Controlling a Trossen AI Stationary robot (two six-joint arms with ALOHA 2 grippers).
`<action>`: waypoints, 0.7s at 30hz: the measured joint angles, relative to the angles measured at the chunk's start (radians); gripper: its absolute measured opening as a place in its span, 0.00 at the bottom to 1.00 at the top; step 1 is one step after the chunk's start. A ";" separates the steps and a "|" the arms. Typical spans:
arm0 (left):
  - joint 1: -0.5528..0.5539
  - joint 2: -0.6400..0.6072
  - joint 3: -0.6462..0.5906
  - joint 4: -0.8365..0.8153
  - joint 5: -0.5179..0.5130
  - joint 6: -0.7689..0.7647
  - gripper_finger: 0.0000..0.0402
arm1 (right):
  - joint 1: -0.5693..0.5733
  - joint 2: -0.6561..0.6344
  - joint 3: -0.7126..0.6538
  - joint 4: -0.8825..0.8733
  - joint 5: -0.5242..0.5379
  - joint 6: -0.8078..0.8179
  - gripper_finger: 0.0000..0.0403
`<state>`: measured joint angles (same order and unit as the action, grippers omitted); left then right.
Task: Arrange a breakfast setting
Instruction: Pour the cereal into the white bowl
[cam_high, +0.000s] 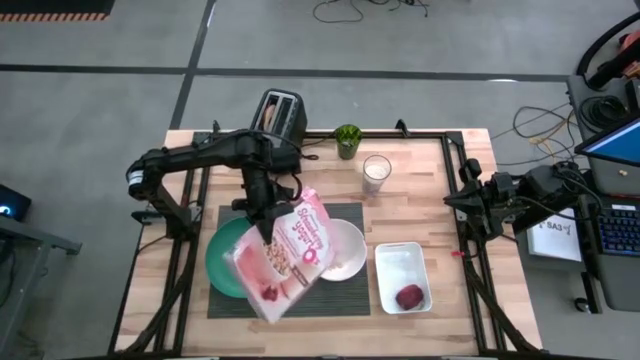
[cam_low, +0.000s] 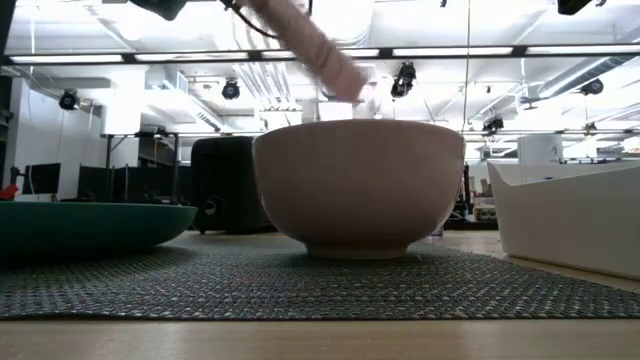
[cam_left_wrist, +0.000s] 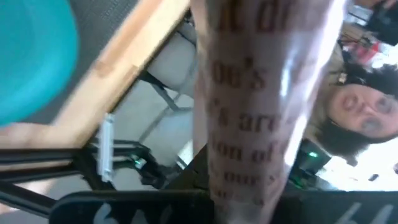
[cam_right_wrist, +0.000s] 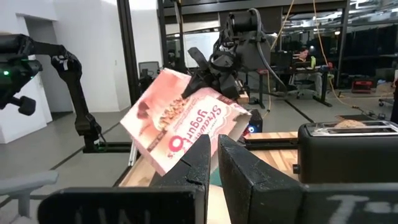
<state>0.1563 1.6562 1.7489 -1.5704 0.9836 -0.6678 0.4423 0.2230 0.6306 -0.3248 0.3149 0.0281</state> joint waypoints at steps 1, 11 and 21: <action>0.001 -0.003 0.000 -0.002 -0.022 0.006 0.00 | 0.000 0.000 0.000 0.000 0.000 0.001 0.06; -0.001 0.005 -0.003 -0.001 -0.023 0.020 0.00 | 0.000 0.000 0.000 0.000 0.000 0.004 0.06; -0.005 0.005 -0.003 -0.001 -0.041 0.051 0.00 | 0.000 0.000 0.000 0.001 0.000 0.005 0.06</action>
<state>0.1513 1.6615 1.7462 -1.5711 0.9428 -0.6172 0.4420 0.2230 0.6308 -0.3241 0.3149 0.0326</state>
